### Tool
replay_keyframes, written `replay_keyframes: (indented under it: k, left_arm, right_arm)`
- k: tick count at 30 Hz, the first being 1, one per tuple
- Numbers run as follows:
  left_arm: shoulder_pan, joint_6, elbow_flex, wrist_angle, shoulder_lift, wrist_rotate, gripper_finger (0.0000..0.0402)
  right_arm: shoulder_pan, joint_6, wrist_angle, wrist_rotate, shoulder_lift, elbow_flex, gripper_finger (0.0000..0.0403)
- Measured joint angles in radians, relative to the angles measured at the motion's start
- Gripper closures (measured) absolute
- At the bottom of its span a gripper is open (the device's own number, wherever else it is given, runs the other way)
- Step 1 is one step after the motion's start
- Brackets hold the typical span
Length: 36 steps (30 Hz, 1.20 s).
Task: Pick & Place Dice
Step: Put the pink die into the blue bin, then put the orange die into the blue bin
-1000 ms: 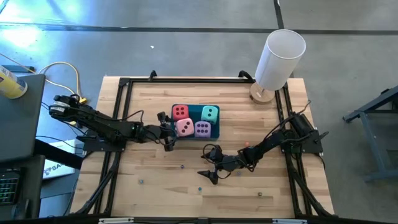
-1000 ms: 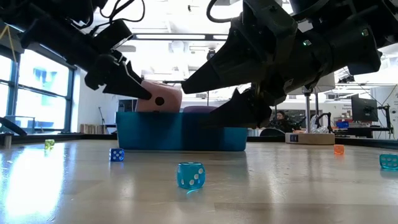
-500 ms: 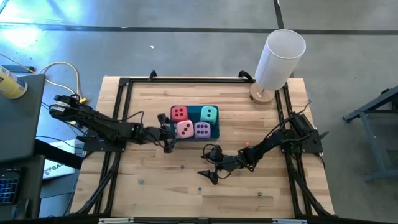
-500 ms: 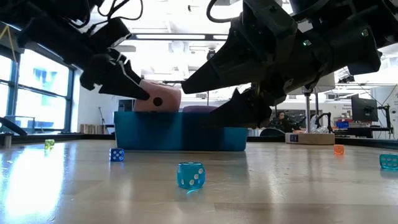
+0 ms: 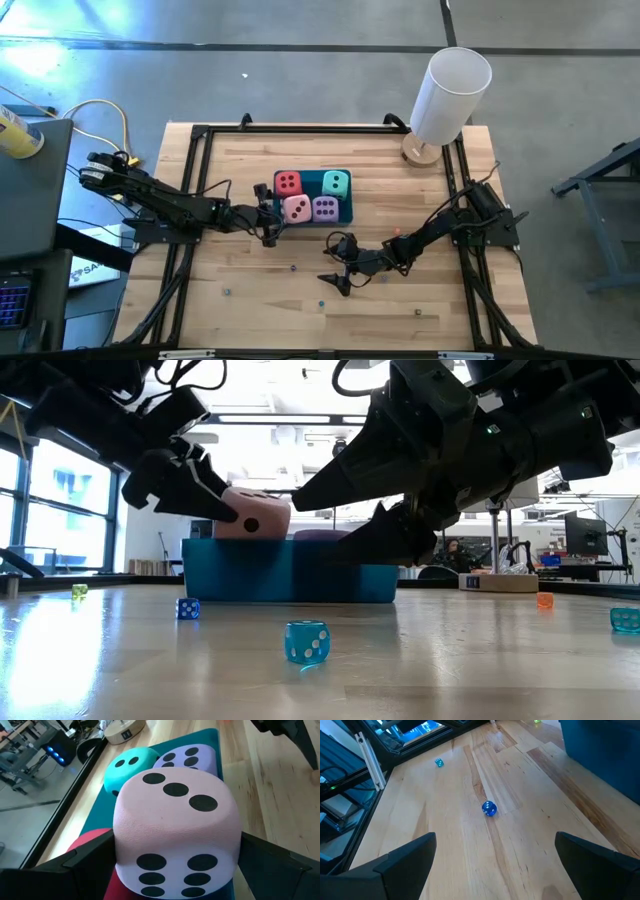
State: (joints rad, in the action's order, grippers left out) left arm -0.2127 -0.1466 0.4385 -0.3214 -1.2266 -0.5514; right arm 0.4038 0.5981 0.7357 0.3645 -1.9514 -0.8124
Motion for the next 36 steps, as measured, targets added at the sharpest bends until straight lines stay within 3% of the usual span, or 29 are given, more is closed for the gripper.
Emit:
replay_keyframes:
  k: [8,14,25,36]
  left_arm:
    - [0.000,0.011,0.000,0.000,0.000,0.004,0.0042]
    - [0.000,0.011,0.000,0.000,0.000,0.004,0.0006]
    - [-0.004,0.008,0.000,-0.026,0.000,-0.003,0.0003]
    - [-0.156,-0.090,0.000,-0.062,0.122,-0.003,0.0003]
  right_arm:
    - [0.000,0.000,0.000,0.000,0.000,0.000,0.0003]
    - [0.000,0.000,-0.001,0.000,0.000,0.000,0.0003]
    - [0.000,0.000,-0.001,0.000,0.000,0.000,0.0003]
    - [0.000,0.000,-0.001,-0.001,0.000,0.000,0.0003]
